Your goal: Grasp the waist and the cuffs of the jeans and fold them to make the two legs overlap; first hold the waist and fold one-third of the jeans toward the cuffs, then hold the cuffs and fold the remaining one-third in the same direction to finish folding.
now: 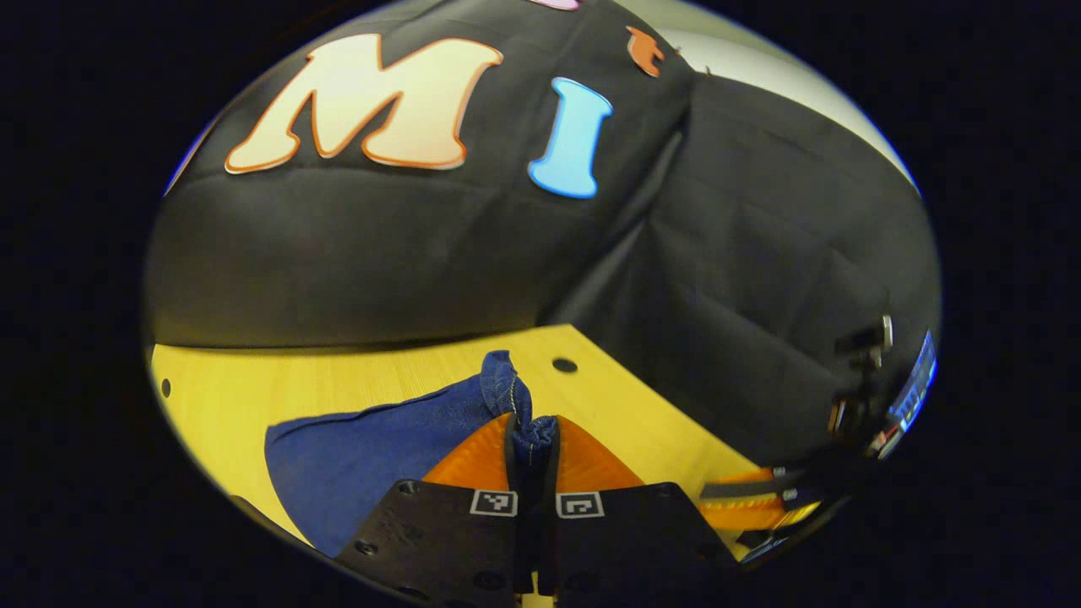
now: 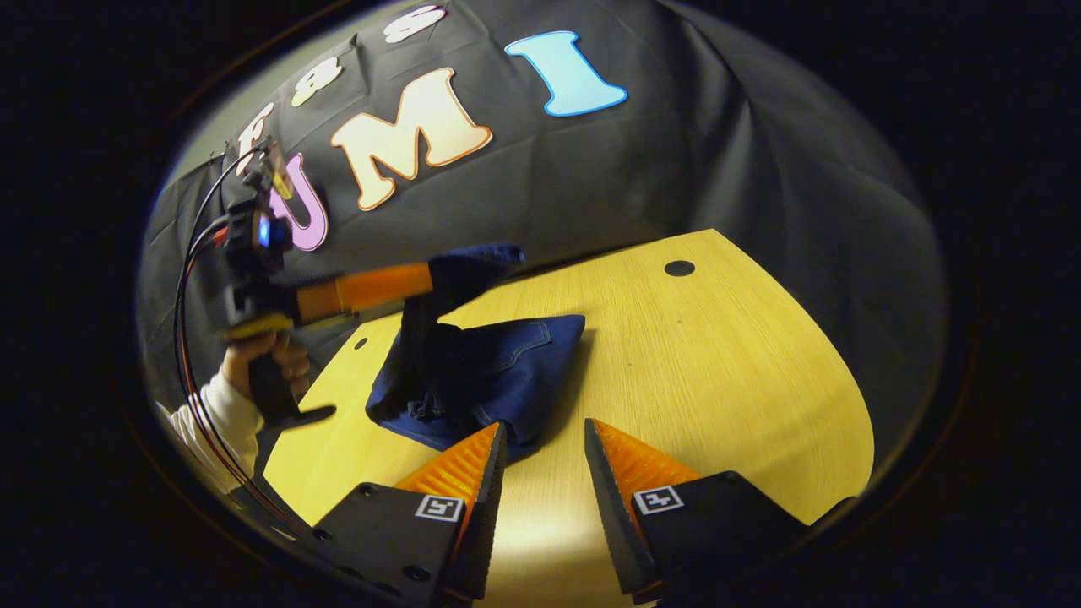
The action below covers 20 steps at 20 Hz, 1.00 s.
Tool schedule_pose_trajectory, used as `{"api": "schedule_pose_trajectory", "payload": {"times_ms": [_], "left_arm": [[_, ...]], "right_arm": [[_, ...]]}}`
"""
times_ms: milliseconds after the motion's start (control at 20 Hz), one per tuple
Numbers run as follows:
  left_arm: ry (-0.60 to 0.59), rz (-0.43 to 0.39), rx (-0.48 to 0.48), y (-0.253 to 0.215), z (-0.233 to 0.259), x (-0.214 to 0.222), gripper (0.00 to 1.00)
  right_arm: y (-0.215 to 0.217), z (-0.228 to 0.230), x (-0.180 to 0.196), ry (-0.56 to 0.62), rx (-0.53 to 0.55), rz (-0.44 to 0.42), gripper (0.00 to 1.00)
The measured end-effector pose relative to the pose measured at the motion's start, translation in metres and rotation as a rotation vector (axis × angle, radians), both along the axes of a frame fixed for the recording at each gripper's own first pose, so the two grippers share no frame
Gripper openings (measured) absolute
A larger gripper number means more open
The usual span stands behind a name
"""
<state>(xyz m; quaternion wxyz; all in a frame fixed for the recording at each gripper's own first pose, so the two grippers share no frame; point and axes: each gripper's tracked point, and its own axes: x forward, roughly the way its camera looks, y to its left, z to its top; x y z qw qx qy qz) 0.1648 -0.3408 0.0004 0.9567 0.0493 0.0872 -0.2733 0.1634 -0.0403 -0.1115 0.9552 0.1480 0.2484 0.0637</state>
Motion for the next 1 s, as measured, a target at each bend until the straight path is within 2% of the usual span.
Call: {"api": "schedule_pose_trajectory", "payload": {"times_ms": [100,150,200,300,350,450,500,550,600,650,700,750,850,1000], "left_arm": [[0.030,-0.022,0.112,0.002,-0.049,-0.011,0.02],[0.053,-0.015,0.161,0.008,-0.070,-0.013,0.06],[0.071,-0.001,0.188,0.009,-0.088,-0.013,0.02],[0.082,0.032,0.207,0.011,-0.106,-0.007,0.04],[0.089,0.042,0.206,0.009,-0.109,-0.006,0.07],[0.117,0.013,0.162,0.000,-0.111,-0.021,0.22],[0.114,0.009,0.134,-0.006,-0.103,-0.029,0.42],[0.095,0.032,0.103,-0.001,-0.089,-0.038,0.61],[0.073,0.065,0.068,0.008,-0.070,-0.046,0.81],[0.043,0.104,0.025,0.021,-0.052,-0.054,1.00],[0.014,0.149,-0.020,0.039,-0.034,-0.066,0.98],[-0.008,0.191,-0.060,0.058,-0.020,-0.080,0.96],[-0.041,0.273,-0.112,0.095,-0.002,-0.099,0.96],[-0.073,0.382,-0.104,0.156,0.005,-0.121,0.96]], "right_arm": [[0.001,-0.002,-0.002,0.006,0.001,0.002,0.58],[0.003,-0.003,-0.003,0.006,0.001,0.002,0.58],[0.005,-0.002,-0.002,0.006,0.001,0.004,0.58],[0.010,-0.002,-0.006,0.005,-0.001,0.007,0.58],[0.013,-0.003,-0.008,0.007,-0.006,0.009,0.65],[0.019,0.000,-0.012,0.007,-0.008,0.012,0.59],[0.024,0.003,-0.014,0.008,-0.001,0.014,0.57],[0.027,0.005,-0.015,0.005,0.001,0.010,0.62],[0.030,0.008,-0.016,-0.002,-0.003,0.005,0.71],[0.036,0.012,-0.018,-0.012,-0.004,0.002,0.73],[0.041,0.016,-0.018,-0.023,-0.008,-0.002,0.80],[0.047,0.022,-0.021,-0.037,-0.016,-0.007,0.94],[0.063,0.034,-0.022,-0.073,-0.018,-0.011,0.98],[0.090,0.050,-0.022,-0.108,-0.005,-0.005,0.98]]}}
